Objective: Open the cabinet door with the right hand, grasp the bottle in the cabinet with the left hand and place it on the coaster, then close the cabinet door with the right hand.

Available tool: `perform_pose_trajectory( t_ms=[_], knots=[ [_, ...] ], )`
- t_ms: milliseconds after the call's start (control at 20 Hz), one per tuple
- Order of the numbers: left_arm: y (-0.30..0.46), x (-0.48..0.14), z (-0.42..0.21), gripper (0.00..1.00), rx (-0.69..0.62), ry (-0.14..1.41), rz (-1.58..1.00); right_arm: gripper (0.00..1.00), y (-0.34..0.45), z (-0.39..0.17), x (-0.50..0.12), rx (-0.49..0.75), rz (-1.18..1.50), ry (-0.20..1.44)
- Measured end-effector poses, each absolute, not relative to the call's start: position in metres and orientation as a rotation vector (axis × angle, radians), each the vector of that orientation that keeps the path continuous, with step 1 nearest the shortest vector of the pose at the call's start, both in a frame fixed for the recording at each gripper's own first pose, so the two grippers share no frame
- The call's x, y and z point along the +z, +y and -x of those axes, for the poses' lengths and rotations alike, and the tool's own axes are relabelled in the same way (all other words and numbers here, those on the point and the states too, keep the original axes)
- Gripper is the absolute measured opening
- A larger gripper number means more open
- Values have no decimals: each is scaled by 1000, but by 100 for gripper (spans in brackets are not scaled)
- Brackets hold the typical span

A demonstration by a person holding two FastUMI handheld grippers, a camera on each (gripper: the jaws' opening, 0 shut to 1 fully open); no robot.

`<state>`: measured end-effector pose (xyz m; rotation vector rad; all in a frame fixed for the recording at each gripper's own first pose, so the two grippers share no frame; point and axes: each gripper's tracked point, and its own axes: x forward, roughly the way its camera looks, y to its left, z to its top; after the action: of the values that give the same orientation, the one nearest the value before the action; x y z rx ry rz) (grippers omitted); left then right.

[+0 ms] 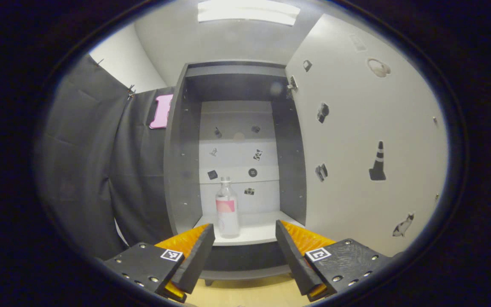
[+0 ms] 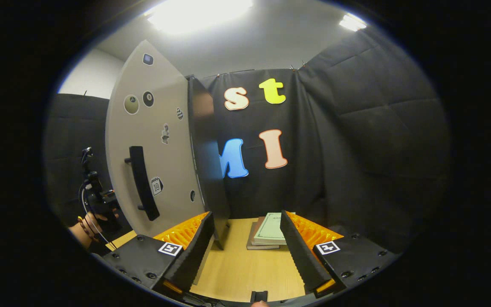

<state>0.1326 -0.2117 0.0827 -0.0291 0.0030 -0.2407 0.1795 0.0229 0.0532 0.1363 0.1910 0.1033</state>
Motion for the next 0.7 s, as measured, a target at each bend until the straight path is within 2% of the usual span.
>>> perform_pose_trajectory(
  t_ms=[350, 400, 450, 700],
  knots=[
    [-207, 83, -214, 89, -272, 5, 41, 98, 24, -184, 45, -35, -151, 205],
    [-208, 80, -226, 89, -282, 7, 40, 95, 27, -186, 45, -48, -163, 203],
    [-211, 77, -238, 89, -289, 11, 38, 98, 28, -187, 44, -62, -171, 204],
    [-218, 55, -281, 89, -315, 31, 21, 98, 26, -186, 36, -147, -168, 223]
  ],
)
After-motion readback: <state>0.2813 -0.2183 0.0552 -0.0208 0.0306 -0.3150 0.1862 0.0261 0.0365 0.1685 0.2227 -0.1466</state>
